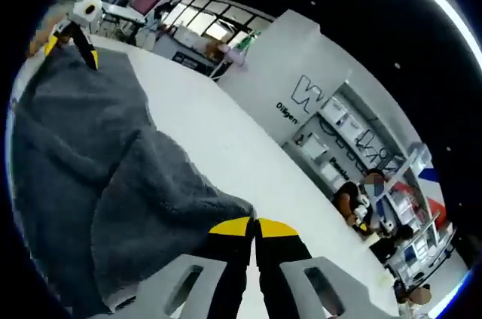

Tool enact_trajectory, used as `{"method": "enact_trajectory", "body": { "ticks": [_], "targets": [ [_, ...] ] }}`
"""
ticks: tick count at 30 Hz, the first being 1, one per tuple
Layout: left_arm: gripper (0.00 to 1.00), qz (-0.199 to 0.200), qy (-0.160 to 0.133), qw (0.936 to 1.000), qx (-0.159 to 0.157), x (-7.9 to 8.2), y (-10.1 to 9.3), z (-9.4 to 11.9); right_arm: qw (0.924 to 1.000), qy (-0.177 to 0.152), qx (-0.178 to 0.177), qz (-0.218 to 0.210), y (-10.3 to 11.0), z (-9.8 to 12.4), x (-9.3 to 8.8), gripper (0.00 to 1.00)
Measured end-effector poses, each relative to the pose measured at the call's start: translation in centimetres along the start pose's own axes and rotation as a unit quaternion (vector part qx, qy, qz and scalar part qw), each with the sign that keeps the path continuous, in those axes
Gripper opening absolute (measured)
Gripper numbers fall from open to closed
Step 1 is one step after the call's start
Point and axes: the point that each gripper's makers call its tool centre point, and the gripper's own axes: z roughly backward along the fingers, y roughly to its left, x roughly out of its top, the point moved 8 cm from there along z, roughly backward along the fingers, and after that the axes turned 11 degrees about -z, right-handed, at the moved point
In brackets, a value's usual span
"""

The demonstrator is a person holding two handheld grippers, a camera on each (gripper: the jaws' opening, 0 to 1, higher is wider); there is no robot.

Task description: Fold the towel on the table until its edges align and the towel forms a compact rectangular stack.

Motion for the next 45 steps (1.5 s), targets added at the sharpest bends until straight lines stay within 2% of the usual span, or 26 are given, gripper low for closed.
{"method": "enact_trajectory", "body": {
  "ticks": [5, 7, 11, 14, 18, 24, 34, 36, 40, 45],
  "targets": [
    [0.91, 0.003, 0.003, 1.0, -0.002, -0.1, -0.1, 0.0, 0.999, 0.04, -0.014, 0.012, -1.1, -2.1, -0.4, 0.0],
    [0.91, 0.002, 0.003, 1.0, -0.003, 0.0, 0.0, 0.0, 0.9988, 0.046, -0.016, 0.008, -1.4, -2.8, -0.8, 0.0],
    [0.9, 0.001, 0.003, 1.0, -0.003, 0.0, 0.0, 0.0, 0.9967, 0.074, -0.033, -0.004, -2.6, -3.9, -2.8, 0.0],
    [0.9, 0.002, 0.004, 1.0, -0.004, -0.1, -0.1, 0.0, 0.9947, 0.093, -0.028, -0.032, -3.4, -4.8, -4.9, 0.0],
    [0.9, 0.002, 0.006, 1.0, -0.005, -0.2, -0.2, -0.2, 0.9914, 0.125, -0.028, -0.025, -3.8, -5.6, -7.1, 0.0],
    [0.9, 0.006, 0.011, 0.9999, -0.008, -0.3, -0.3, -0.4, 0.9872, 0.154, -0.029, -0.029, -4.4, -6.0, -9.1, 0.0],
    [0.9, 0.004, 0.011, 0.9999, -0.011, -0.2, -0.4, -0.3, 0.9837, 0.178, -0.022, -0.012, -3.9, -6.6, -10.5, 0.0],
    [0.89, 0.004, 0.011, 0.9999, -0.011, -0.2, -0.4, -0.3, 0.984, 0.174, -0.028, -0.026, -4.0, -6.4, -10.5, 0.03],
    [0.89, 0.005, 0.013, 0.9998, -0.013, -0.3, -0.5, -0.3, 0.9854, 0.154, -0.045, -0.057, -4.5, -5.5, -9.8, 0.18],
    [0.89, 0.004, 0.015, 0.9998, -0.015, -0.3, -0.5, -0.3, 0.9868, 0.136, -0.047, -0.075, -4.7, -4.7, -9.3, 0.21]
  ]
}}
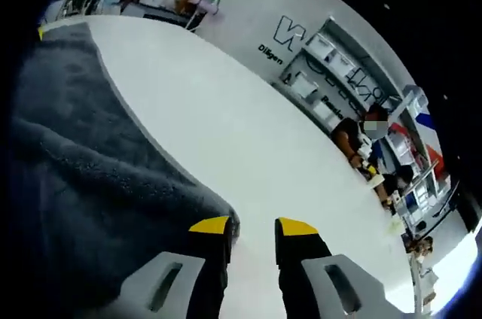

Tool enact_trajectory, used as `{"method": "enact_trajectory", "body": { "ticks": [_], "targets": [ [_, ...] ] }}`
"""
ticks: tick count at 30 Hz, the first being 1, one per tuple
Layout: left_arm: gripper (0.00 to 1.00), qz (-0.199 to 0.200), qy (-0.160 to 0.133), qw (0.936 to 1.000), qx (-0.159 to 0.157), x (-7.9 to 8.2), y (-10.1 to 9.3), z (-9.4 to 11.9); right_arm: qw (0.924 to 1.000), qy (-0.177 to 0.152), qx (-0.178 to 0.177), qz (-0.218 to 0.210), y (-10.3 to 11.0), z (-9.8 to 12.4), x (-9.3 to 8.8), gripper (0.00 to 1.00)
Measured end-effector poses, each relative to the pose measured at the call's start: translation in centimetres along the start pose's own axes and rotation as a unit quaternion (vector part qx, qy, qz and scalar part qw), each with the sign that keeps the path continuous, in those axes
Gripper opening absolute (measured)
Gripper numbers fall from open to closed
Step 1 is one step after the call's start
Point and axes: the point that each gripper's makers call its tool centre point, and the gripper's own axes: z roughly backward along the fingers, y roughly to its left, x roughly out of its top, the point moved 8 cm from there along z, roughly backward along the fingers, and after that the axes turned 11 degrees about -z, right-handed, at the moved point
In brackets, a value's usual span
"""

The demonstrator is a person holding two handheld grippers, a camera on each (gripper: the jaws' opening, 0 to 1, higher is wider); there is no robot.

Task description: Fold the towel on the table until its edges align and the towel forms a compact rectangular stack.

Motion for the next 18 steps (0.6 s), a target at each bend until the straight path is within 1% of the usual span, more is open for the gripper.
{"method": "enact_trajectory", "body": {
  "ticks": [5, 7, 9, 11, 12, 14, 15, 16, 17, 18],
  "targets": [
    [0.89, 0.0, 0.002, 1.0, 0.002, -0.1, 0.1, -0.1, 0.9995, -0.022, 0.023, -0.002, 1.2, 1.2, 0.5, 0.22],
    [0.89, 0.001, 0.004, 1.0, 0.001, -0.2, 0.0, -0.2, 0.9989, -0.027, 0.039, -0.005, 1.7, 1.7, 0.7, 0.25],
    [0.89, 0.003, 0.006, 1.0, 0.001, -0.3, 0.1, -0.2, 0.9958, -0.027, 0.085, -0.021, 2.9, 2.4, 1.0, 0.29],
    [0.89, 0.006, 0.007, 1.0, 0.0, -0.3, 0.2, -0.3, 0.9909, -0.047, 0.122, -0.032, 4.0, 3.4, 1.6, 0.31],
    [0.89, 0.007, 0.007, 1.0, -0.001, -0.3, 0.2, -0.4, 0.9886, -0.056, 0.135, -0.037, 4.4, 4.0, 1.9, 0.33],
    [0.89, 0.007, 0.007, 0.9999, -0.002, -0.3, 0.2, -0.4, 0.9868, -0.053, 0.149, -0.033, 5.1, 5.2, 2.0, 0.39],
    [0.89, 0.007, 0.008, 0.9999, -0.002, -0.3, 0.2, -0.4, 0.9863, -0.051, 0.155, -0.028, 5.4, 5.8, 2.1, 0.43],
    [0.89, 0.008, 0.009, 0.9999, -0.002, -0.4, 0.2, -0.4, 0.9863, -0.049, 0.155, -0.025, 5.6, 6.3, 2.1, 0.47],
    [0.89, 0.008, 0.01, 0.9999, -0.002, -0.4, 0.2, -0.4, 0.9864, -0.048, 0.156, -0.025, 5.8, 6.7, 2.0, 0.51],
    [0.89, 0.008, 0.01, 0.9999, -0.002, -0.4, 0.2, -0.4, 0.9862, -0.046, 0.157, -0.027, 6.0, 7.2, 2.0, 0.59]
  ]
}}
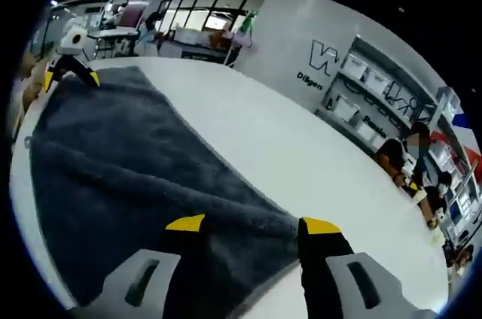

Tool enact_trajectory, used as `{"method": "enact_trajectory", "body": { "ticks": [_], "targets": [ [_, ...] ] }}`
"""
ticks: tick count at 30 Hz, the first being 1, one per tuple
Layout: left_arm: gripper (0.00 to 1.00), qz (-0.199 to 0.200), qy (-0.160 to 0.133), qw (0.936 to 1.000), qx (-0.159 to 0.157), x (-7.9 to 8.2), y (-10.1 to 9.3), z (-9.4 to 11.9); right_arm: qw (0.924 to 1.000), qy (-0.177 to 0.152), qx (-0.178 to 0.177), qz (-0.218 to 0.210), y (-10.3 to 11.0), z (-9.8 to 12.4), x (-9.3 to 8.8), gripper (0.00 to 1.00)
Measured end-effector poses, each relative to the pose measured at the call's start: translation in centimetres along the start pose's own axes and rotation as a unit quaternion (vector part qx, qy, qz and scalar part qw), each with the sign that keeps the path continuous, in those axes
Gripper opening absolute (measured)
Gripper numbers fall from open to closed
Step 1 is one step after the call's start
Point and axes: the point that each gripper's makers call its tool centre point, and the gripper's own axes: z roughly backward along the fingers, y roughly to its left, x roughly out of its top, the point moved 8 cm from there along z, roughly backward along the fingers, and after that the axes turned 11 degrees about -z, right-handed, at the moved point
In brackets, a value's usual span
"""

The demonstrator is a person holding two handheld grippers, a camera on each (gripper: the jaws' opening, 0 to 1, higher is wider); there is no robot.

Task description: Fold the towel on the table until its edges align and the towel forms a compact rectangular stack.

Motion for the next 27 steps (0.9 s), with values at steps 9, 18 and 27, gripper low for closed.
{"method": "enact_trajectory", "body": {
  "ticks": [9, 18, 27],
  "targets": [
    [0.89, 0.0, -0.001, 1.0, 0.002, 0.1, 0.1, 0.2, 0.9958, 0.019, 0.076, -0.047, 4.1, 2.9, -1.3, 0.93],
    [0.89, -0.001, -0.007, 1.0, 0.002, 0.3, -0.1, 0.4, 0.9892, 0.047, 0.113, -0.081, 7.1, 6.9, -4.0, 0.98],
    [0.88, -0.002, -0.011, 0.9999, 0.001, 0.5, -0.2, 0.5, 0.9918, 0.072, 0.08, -0.069, 6.0, 8.7, -7.4, 0.4]
  ]
}}
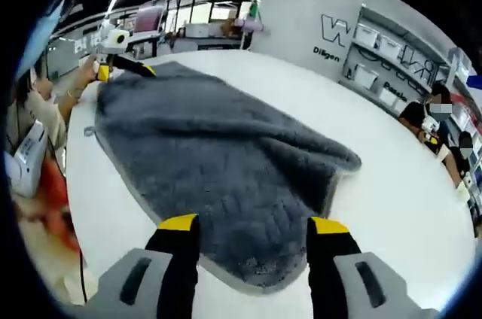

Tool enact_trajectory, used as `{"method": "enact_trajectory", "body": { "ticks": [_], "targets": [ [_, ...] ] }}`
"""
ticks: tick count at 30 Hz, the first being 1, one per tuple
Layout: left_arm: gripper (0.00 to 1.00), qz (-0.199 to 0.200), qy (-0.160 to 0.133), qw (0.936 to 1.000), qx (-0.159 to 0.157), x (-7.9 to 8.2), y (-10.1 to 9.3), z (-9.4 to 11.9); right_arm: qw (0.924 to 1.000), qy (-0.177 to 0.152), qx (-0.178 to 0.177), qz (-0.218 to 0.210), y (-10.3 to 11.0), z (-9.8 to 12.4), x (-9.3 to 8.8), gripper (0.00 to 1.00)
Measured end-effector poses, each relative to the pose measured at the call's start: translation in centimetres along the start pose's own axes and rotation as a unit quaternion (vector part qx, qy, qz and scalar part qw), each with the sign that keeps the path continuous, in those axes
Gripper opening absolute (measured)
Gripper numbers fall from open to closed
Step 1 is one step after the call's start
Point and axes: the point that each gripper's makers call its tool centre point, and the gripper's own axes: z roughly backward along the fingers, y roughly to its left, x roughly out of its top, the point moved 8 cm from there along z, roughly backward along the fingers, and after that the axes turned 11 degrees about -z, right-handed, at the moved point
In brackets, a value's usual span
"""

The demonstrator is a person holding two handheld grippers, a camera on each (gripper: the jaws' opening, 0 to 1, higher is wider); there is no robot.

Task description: Fold the towel on the table until its edges align and the towel forms a compact rectangular stack.

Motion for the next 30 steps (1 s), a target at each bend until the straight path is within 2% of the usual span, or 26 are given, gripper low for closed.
{"method": "enact_trajectory", "body": {
  "ticks": [2, 4, 7, 10, 12, 14, 15, 16, 25, 30],
  "targets": [
    [0.88, -0.001, -0.001, 1.0, 0.001, 0.0, 0.0, 0.0, 1.0, 0.002, 0.003, 0.003, 0.2, 0.0, -0.5, 0.28],
    [0.88, -0.001, -0.002, 1.0, 0.001, 0.1, 0.0, 0.0, 0.9998, 0.002, 0.008, -0.02, 0.0, 0.0, -1.1, 0.28],
    [0.88, -0.001, -0.001, 1.0, 0.001, 0.0, 0.0, 0.0, 0.9994, 0.001, 0.01, -0.032, -0.2, -0.1, -1.5, 0.25],
    [0.88, 0.001, 0.0, 1.0, 0.0, -0.1, -0.1, -0.1, 0.9962, -0.011, 0.03, -0.081, -0.3, -0.3, -2.1, 0.23],
    [0.88, 0.0, -0.001, 1.0, 0.0, -0.1, -0.2, -0.2, 0.9948, -0.02, 0.037, -0.092, -0.7, -0.3, -2.2, 0.2],
    [0.88, -0.001, -0.001, 1.0, 0.0, -0.2, -0.4, -0.2, 0.994, -0.024, 0.036, -0.101, -1.0, -0.3, -2.3, 0.13],
    [0.88, -0.001, -0.002, 1.0, 0.0, -0.2, -0.5, -0.2, 0.9936, -0.025, 0.035, -0.104, -1.1, -0.3, -2.4, 0.04],
    [0.88, -0.001, -0.002, 1.0, 0.0, -0.2, -0.5, -0.2, 0.9931, -0.028, 0.037, -0.108, -1.0, -0.3, -2.4, 0.02],
    [0.88, 0.002, 0.001, 1.0, 0.0, -0.2, -0.1, -0.1, 0.9918, -0.033, 0.043, -0.116, -0.8, 0.9, -3.6, 0.02],
    [0.88, 0.003, 0.001, 1.0, 0.0, -0.2, 0.0, -0.1, 0.9935, -0.022, 0.037, -0.106, 0.0, 1.7, -4.1, 0.02]
  ]
}}
